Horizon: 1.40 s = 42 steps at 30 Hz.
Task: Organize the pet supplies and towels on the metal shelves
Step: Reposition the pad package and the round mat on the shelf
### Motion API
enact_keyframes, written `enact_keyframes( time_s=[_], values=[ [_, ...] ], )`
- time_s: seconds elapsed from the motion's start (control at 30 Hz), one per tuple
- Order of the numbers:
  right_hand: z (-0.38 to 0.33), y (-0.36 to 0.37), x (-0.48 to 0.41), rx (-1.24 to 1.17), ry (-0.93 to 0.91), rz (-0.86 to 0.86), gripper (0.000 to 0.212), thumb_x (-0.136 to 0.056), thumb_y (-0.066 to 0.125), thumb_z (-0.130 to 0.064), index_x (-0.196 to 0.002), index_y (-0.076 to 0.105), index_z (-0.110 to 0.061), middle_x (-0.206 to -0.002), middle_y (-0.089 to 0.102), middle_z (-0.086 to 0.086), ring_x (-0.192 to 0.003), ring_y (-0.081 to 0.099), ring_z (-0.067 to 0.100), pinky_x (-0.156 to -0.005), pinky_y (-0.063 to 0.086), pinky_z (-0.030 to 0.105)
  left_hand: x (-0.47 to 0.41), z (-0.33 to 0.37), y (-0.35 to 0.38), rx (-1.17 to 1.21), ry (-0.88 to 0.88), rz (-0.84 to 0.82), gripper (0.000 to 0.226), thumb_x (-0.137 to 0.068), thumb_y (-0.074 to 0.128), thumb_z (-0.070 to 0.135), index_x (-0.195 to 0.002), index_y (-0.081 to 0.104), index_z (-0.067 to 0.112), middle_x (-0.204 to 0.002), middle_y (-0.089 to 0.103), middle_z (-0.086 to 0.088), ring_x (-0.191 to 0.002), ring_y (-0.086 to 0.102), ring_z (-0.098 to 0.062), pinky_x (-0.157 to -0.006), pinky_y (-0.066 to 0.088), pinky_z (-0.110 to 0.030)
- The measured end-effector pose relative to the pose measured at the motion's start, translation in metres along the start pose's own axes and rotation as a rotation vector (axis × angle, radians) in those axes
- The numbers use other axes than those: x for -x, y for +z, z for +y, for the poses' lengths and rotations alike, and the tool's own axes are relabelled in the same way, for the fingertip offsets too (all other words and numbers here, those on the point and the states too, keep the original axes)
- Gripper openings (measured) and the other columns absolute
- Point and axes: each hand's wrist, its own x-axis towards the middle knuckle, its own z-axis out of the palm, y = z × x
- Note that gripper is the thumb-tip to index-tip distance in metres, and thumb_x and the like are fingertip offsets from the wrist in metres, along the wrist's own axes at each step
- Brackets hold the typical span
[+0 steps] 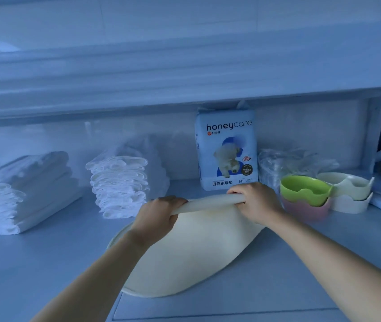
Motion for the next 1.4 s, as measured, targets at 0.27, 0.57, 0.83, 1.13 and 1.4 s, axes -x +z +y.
enact_keyframes(
  time_s=[0.27, 0.57, 0.83, 1.13, 1.4],
  values=[
    [0.068, -0.037, -0.058, 0.039, -0.045, 0.162, 0.036, -0.077, 0.057, -0.011, -0.104, 0.067, -0.032, -0.101, 0.069, -0.011, -0.093, 0.063, 0.019, -0.068, 0.043, 0.025, -0.096, 0.03, 0.017, -0.012, 0.063, 0.193, 0.038, -0.084, 0.05, 0.003, -0.111, 0.064, 0.026, -0.093, 0.065, 0.005, -0.075, 0.063, -0.025, -0.057, 0.04, -0.025],
    [0.056, -0.053, -0.028, 0.054, -0.176, 0.432, 0.045, -0.059, 0.063, -0.002, -0.096, 0.072, -0.027, -0.09, 0.072, -0.008, -0.081, 0.068, 0.019, -0.058, 0.049, 0.027, -0.07, 0.041, -0.014, -0.061, 0.163, 0.312, 0.049, -0.066, 0.068, -0.004, -0.1, 0.059, 0.03, -0.085, 0.066, 0.007, -0.067, 0.064, -0.022, -0.044, 0.046, -0.027],
    [-0.009, -0.061, 0.077, 0.089, -0.112, 0.217, 0.046, -0.067, 0.059, 0.001, -0.1, 0.07, -0.029, -0.097, 0.071, -0.01, -0.093, 0.063, 0.019, -0.061, 0.028, 0.021, 0.04, 0.045, -0.036, -0.051, 0.165, 0.2, 0.027, -0.074, 0.054, 0.014, -0.095, 0.063, 0.029, -0.08, 0.064, 0.008, -0.066, 0.062, -0.022, -0.047, 0.035, -0.022],
    [-0.061, -0.038, 0.167, 0.132, -0.044, -0.207, 0.047, -0.085, 0.05, -0.013, -0.124, 0.054, -0.039, -0.128, 0.057, -0.014, -0.115, 0.053, 0.015, -0.083, 0.042, 0.025, 0.156, 0.051, -0.05, 0.01, 0.019, -0.167, 0.026, -0.094, 0.045, 0.022, -0.117, 0.053, 0.032, -0.101, 0.063, 0.012, -0.089, 0.059, -0.02, -0.066, 0.044, -0.029],
    [-0.061, -0.019, 0.186, 0.11, -0.011, -0.307, 0.032, -0.085, 0.055, -0.032, -0.116, 0.054, -0.043, -0.116, 0.063, -0.014, -0.106, 0.058, 0.018, -0.081, 0.046, 0.029, 0.174, 0.055, -0.033, 0.026, -0.052, -0.273, 0.04, -0.092, 0.044, 0.028, -0.131, 0.042, 0.038, -0.121, 0.057, 0.016, -0.104, 0.057, -0.017, -0.077, 0.048, -0.03]
  ],
)
